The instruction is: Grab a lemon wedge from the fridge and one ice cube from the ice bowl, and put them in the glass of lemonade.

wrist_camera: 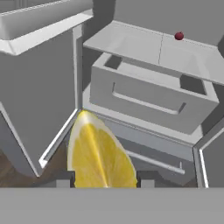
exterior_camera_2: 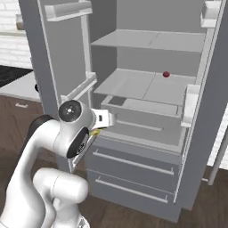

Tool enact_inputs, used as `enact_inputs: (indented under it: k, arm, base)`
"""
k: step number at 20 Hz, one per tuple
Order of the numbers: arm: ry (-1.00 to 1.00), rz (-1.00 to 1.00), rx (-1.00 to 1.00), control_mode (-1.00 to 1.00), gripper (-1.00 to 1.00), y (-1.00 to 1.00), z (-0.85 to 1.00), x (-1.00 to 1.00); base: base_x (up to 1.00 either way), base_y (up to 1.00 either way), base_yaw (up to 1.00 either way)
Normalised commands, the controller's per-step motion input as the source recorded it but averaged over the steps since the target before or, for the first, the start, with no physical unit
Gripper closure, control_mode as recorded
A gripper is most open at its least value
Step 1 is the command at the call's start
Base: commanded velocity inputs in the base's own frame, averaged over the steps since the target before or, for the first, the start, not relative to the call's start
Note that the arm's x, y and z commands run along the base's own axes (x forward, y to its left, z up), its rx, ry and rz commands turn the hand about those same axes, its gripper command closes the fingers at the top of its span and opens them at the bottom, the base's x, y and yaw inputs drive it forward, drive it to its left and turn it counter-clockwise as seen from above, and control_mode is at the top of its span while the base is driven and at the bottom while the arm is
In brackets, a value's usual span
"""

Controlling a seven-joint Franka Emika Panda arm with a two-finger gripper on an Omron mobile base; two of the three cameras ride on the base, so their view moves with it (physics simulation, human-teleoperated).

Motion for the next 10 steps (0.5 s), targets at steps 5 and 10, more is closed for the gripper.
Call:
enact_inputs:
  k: [5, 10]
  arm:
    - [0.00, 0.00, 0.00, 1.00, 1.00, 0.00, 0.00, 0.00]
    - [0.00, 0.00, 0.00, 1.00, 1.00, 0.00, 0.00, 0.00]
  base:
    - [-1.00, 1.00, 0.17]
    - [-0.56, 1.00, 0.15]
